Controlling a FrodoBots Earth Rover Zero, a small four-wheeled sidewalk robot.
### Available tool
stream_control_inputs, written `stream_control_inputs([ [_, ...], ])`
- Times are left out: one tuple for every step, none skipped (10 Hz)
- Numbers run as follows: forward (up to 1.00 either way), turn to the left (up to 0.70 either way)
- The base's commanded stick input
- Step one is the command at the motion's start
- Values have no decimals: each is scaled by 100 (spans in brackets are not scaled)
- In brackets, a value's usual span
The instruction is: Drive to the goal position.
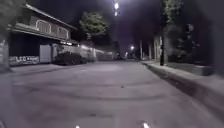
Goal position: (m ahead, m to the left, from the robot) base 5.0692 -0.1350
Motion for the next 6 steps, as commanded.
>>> stream_control_inputs([
  [50,0],
  [50,-9],
  [50,0],
  [50,0],
  [50,0],
  [50,0],
])
